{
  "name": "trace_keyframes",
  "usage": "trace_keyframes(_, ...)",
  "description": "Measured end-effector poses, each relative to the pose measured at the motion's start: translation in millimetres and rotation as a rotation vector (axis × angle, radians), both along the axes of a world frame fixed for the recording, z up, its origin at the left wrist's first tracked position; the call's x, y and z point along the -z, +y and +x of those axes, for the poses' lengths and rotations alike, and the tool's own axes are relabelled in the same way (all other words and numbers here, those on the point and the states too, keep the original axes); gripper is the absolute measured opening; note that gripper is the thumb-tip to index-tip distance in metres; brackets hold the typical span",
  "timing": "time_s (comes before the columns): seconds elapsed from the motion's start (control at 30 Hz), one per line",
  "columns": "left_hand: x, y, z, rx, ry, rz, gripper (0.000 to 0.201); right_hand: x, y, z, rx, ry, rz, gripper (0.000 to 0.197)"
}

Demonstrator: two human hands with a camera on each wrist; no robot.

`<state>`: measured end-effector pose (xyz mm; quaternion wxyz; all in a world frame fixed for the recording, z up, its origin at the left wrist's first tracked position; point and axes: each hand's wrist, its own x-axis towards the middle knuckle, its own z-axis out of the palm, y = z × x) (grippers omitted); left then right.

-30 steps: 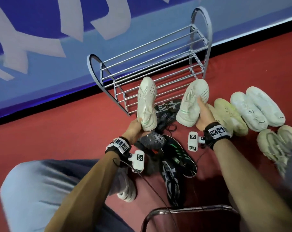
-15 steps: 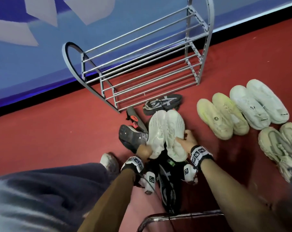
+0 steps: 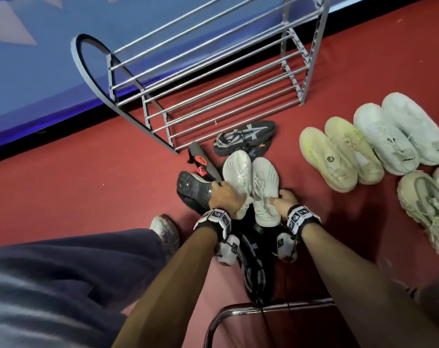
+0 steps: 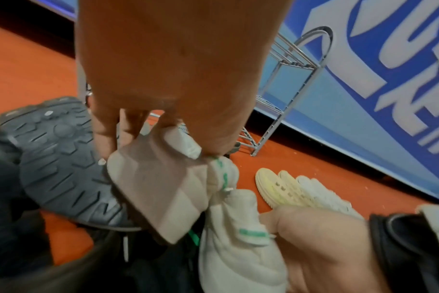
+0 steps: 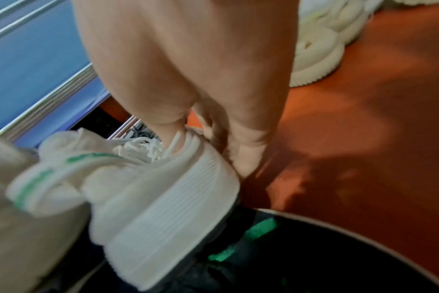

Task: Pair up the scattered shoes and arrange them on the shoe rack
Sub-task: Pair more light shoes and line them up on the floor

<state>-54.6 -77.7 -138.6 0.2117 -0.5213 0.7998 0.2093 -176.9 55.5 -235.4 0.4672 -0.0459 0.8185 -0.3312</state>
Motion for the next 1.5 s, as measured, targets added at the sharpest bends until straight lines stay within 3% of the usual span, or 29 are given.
trace_keyframes(0.13, -0.1, -4.8, -3.0, 0.217, -0.105, -0.09, 0.056, 3.0, -4.5, 5.3, 0.134, 0.06, 0.036, 0.04)
trace_keyframes(0.23, -6.7, -5.3, -6.6, 0.247, -0.103, -0.095, 0.033, 0.5, -6.3, 11.2, 0.219, 0.071, 0.003, 0.035)
trace_keyframes(0.3, -9.0, -6.8, -5.9, 0.229, -0.066, -0.089, 0.029, -2.6, -9.8, 13.8, 0.219, 0.071, -0.06, 0.036)
trace_keyframes(0.47, -9.4, -4.7, -0.8, -0.044, 0.012, 0.018, 0.048, -4.9, -16.6, 12.8, 0.164, 0.072, -0.171, 0.029)
trace_keyframes(0.57, -7.5, -7.5, 1.9, -0.097, 0.051, 0.039, 0.05, -10.4, -19.4, 15.7, 0.169, 0.131, -0.186, 0.031)
trace_keyframes(0.8, -8.2, -11.5, 7.0, -0.219, 0.144, 0.127, 0.057, -22.0, -18.0, 38.1, 0.496, 0.235, -0.203, 0.031)
trace_keyframes(0.87, -8.9, -8.2, 8.6, -0.222, 0.127, 0.137, 0.058, -17.1, -15.7, 36.8, 0.476, 0.209, -0.236, 0.03)
trace_keyframes(1.03, -8.9, 2.6, 10.1, -0.202, 0.059, 0.14, 0.06, -7.0, -9.7, 33.6, 0.202, 0.167, -0.27, 0.034)
trace_keyframes(1.2, -4.0, 6.5, 11.1, -0.234, 0.068, 0.189, 0.07, -11.6, -2.9, 42.0, 0.37, 0.326, -0.2, 0.027)
trace_keyframes(1.3, -4.2, 12.1, 7.6, -0.244, 0.074, 0.205, 0.071, -10.0, 2.7, 39.4, 0.483, 0.363, -0.256, 0.025)
trace_keyframes(1.5, -6.7, 13.1, 13.9, -0.226, 0.114, 0.235, 0.063, 5.1, -0.8, 32.9, 0.376, 0.294, -0.395, 0.042)
